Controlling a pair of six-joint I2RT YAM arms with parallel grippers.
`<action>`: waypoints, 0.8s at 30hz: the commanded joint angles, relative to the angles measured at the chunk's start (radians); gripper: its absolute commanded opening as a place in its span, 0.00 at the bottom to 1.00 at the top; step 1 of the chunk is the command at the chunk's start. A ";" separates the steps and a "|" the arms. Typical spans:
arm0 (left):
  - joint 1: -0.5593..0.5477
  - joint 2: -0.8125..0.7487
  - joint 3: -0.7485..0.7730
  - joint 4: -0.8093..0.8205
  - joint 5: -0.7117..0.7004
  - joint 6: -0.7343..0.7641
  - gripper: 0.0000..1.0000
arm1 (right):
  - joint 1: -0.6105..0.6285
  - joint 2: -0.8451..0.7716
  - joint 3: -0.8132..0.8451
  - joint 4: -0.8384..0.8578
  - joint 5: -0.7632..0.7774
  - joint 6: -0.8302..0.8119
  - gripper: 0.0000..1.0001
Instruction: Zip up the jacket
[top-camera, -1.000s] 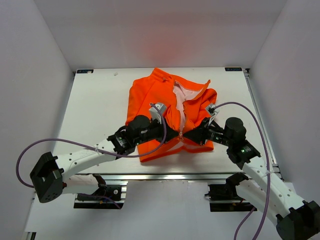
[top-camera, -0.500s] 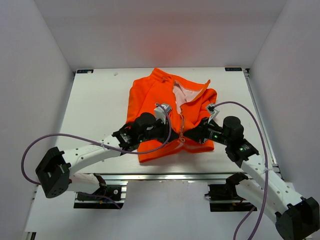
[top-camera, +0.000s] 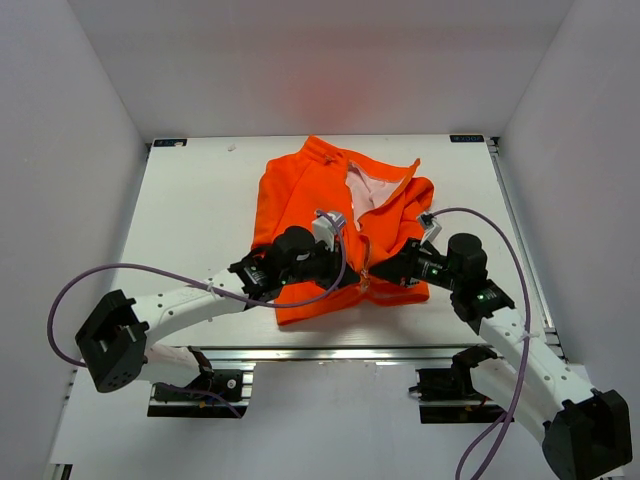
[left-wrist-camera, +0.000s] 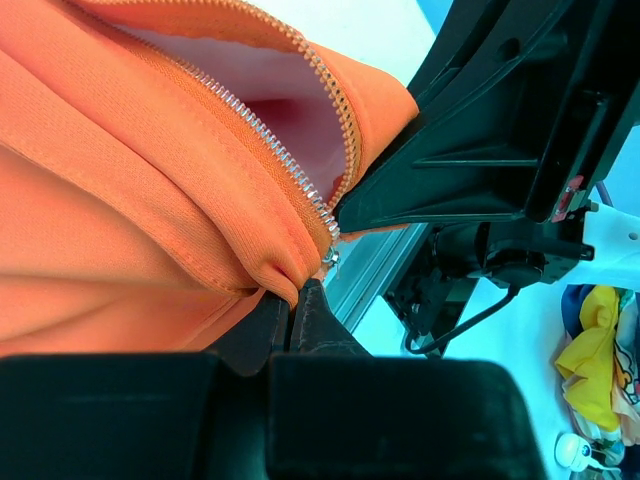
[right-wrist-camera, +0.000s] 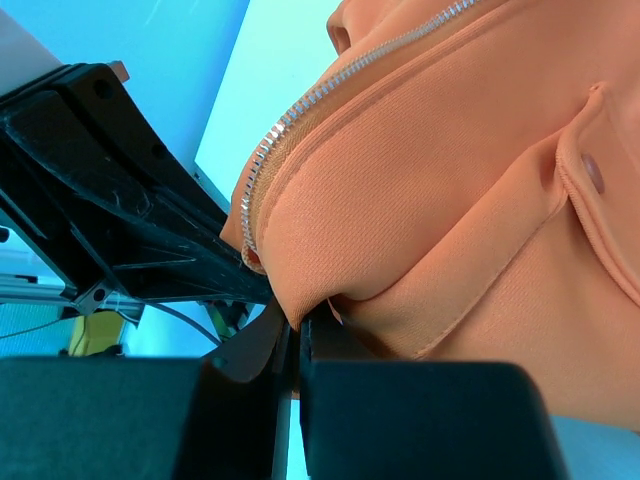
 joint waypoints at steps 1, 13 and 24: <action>-0.040 -0.010 -0.057 -0.215 0.165 -0.007 0.00 | -0.050 -0.021 0.025 0.273 0.135 0.043 0.00; -0.011 0.105 0.087 -0.209 0.210 -0.015 0.00 | -0.052 0.010 -0.009 -0.029 0.090 -0.064 0.00; 0.176 0.204 0.063 -0.034 0.556 -0.174 0.00 | -0.047 0.062 0.135 -0.302 0.097 -0.249 0.50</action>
